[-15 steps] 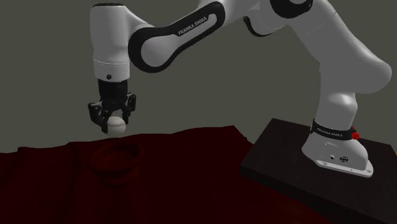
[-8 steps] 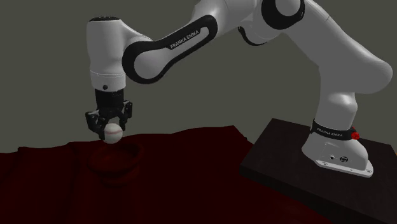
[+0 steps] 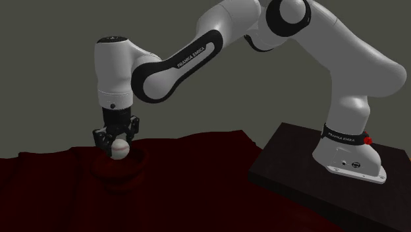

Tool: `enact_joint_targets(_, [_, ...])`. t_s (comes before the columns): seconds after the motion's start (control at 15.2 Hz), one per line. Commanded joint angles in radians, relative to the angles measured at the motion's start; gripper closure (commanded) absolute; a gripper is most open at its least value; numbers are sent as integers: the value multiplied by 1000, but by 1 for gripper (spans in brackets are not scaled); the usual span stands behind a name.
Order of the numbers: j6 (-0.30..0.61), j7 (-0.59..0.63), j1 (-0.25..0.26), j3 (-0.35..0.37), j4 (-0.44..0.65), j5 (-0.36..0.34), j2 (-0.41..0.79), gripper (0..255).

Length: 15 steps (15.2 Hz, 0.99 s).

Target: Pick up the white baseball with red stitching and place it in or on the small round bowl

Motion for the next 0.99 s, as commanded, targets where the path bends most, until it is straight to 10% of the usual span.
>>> enact_joint_targets(0.0, [3, 1, 2, -1, 3, -1, 5, 255])
enact_joint_targets(0.4, [3, 1, 2, -1, 3, -1, 5, 255])
enact_joint_targets(0.46, [3, 1, 2, -1, 3, -1, 5, 0])
enact_joint_targets(0.92, [-25, -2, -7, 13, -20, 12, -45, 0])
